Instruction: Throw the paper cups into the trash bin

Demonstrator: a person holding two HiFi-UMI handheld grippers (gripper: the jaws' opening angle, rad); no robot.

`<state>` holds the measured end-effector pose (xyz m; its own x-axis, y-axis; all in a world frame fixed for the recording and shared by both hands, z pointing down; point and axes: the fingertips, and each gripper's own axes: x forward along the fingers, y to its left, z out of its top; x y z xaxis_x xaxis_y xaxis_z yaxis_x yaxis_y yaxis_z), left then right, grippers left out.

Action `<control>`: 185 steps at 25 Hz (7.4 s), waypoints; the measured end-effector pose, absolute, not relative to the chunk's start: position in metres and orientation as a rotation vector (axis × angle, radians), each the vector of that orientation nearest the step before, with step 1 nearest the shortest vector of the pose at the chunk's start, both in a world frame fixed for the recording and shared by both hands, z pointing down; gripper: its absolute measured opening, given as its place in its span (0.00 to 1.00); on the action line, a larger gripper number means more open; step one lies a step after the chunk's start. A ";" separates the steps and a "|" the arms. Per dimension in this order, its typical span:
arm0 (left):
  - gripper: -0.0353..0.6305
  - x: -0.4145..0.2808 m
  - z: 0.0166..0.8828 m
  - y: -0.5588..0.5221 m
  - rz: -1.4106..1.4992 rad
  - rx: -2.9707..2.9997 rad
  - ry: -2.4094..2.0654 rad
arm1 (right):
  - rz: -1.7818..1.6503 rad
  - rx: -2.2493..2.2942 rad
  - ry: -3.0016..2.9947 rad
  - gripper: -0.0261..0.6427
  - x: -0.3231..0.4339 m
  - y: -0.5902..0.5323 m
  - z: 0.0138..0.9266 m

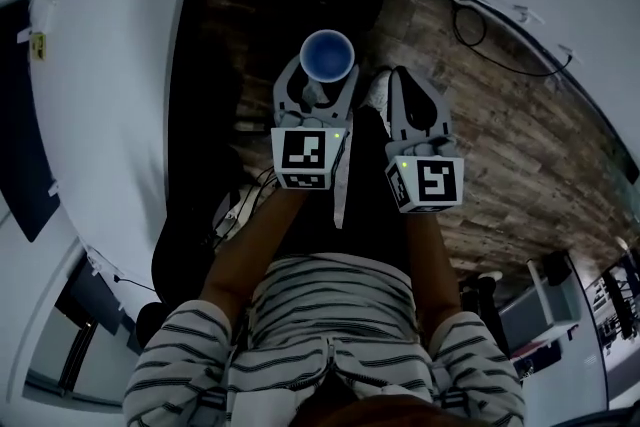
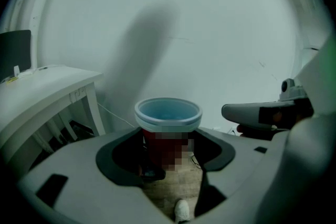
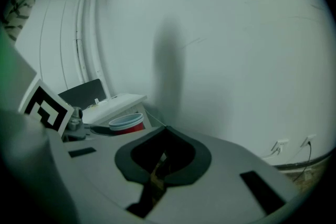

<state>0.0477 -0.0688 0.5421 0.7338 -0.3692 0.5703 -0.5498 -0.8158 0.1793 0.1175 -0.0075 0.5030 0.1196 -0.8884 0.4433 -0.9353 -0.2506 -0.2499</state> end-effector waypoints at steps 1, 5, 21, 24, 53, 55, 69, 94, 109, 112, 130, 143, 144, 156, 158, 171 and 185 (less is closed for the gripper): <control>0.50 0.048 0.548 -0.068 0.760 2.596 -0.709 | 0.800 2.284 -1.859 0.06 0.118 -0.006 0.508; 0.50 0.051 0.572 -0.068 0.789 2.581 -0.696 | 0.825 2.292 -1.846 0.06 0.119 -0.005 0.525; 0.50 0.065 0.660 -0.071 0.940 2.478 -0.633 | 0.908 2.330 -1.786 0.06 0.130 -0.002 0.577; 0.50 0.070 0.675 -0.072 0.986 2.494 -0.600 | 0.914 2.339 -1.778 0.06 0.133 -0.001 0.582; 0.50 0.096 0.809 -0.074 1.340 2.534 -0.370 | 0.983 2.337 -1.729 0.06 0.137 0.002 0.634; 0.50 0.098 0.815 -0.075 1.344 2.528 -0.360 | 0.988 2.337 -1.726 0.06 0.137 0.002 0.637; 0.50 0.104 0.865 -0.082 1.442 2.505 -0.310 | 1.020 2.357 -1.697 0.06 0.143 0.004 0.657; 0.50 0.113 0.930 -0.105 1.584 2.470 -0.230 | 1.098 2.376 -1.622 0.06 0.142 0.008 0.690; 0.50 0.120 0.968 -0.116 1.678 2.431 -0.187 | 1.124 2.381 -1.623 0.06 0.141 0.001 0.703; 0.50 0.118 0.974 -0.119 1.693 2.420 -0.186 | 1.127 2.362 -1.613 0.06 0.140 0.004 0.707; 0.50 0.120 1.006 -0.129 1.747 2.378 -0.186 | 1.151 2.348 -1.605 0.06 0.140 -0.001 0.720; 0.50 0.125 1.017 -0.135 1.775 2.354 -0.179 | 1.184 2.382 -1.584 0.06 0.141 0.004 0.725; 0.50 0.126 1.016 -0.135 1.776 2.351 -0.172 | 1.184 2.387 -1.587 0.06 0.141 0.004 0.725; 0.50 0.128 1.022 -0.131 1.778 2.319 -0.158 | 1.216 2.350 -1.564 0.06 0.139 0.010 0.732; 0.50 0.127 1.019 -0.131 1.768 2.322 -0.169 | 1.227 2.366 -1.552 0.06 0.140 0.009 0.730; 0.50 0.123 1.004 -0.128 1.736 2.314 -0.225 | 1.177 2.374 -1.594 0.06 0.143 0.008 0.717; 0.48 0.121 0.952 -0.129 1.658 2.324 -0.305 | 1.094 2.373 -1.629 0.06 0.149 0.009 0.680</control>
